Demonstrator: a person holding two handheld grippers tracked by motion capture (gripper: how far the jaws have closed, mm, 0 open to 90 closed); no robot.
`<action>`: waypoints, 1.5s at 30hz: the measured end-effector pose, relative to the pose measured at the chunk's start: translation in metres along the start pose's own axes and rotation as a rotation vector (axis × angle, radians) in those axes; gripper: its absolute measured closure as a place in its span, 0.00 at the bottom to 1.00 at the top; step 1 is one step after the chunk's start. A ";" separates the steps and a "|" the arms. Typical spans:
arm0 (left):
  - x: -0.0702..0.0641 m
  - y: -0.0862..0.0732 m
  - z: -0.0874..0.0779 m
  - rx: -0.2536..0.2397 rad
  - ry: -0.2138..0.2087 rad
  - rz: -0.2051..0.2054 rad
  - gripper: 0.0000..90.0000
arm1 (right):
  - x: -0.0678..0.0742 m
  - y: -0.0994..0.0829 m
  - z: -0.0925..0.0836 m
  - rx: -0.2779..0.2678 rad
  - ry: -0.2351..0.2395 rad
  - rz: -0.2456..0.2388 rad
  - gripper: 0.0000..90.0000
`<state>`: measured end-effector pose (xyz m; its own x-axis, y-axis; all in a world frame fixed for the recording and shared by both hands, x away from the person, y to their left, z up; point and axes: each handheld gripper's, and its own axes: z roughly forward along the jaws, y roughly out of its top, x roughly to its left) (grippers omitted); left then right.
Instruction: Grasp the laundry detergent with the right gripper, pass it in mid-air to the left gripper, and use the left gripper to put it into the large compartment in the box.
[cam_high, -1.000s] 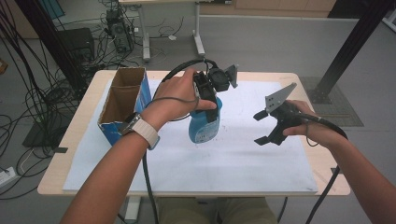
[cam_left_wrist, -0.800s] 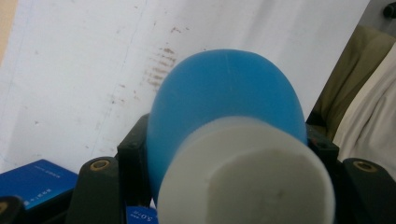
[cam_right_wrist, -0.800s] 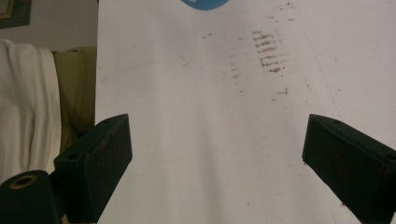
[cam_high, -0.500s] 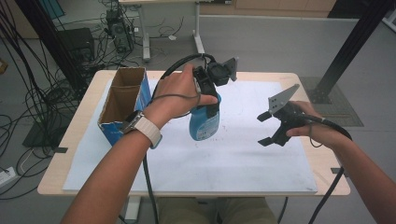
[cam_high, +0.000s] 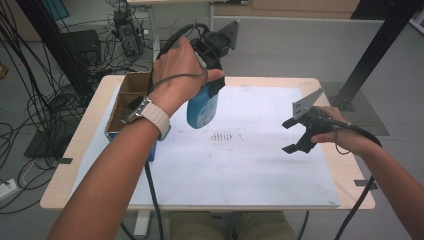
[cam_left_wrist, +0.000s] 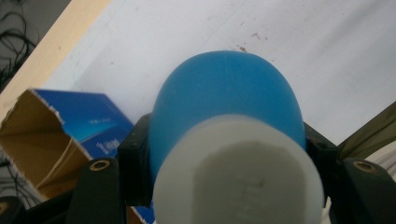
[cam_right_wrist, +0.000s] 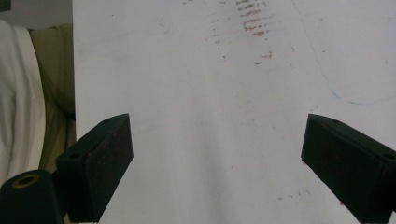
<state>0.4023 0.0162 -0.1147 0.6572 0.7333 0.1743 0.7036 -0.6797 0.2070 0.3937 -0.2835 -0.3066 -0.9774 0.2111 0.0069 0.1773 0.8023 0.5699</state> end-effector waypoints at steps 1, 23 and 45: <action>0.002 0.000 -0.001 0.001 0.000 -0.015 0.41 | -0.001 0.000 0.000 0.000 -0.001 0.000 0.10; 0.075 -0.024 -0.029 -0.029 0.077 -0.359 0.41 | -0.013 0.001 0.007 0.017 0.012 0.010 0.10; 0.143 -0.066 -0.026 0.036 0.150 -0.626 0.41 | -0.020 0.000 0.013 0.034 0.023 0.020 0.10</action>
<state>0.4431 0.1664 -0.0784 0.0759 0.9835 0.1643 0.9520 -0.1205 0.2814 0.4148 -0.2803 -0.3169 -0.9761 0.2144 0.0370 0.1998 0.8165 0.5416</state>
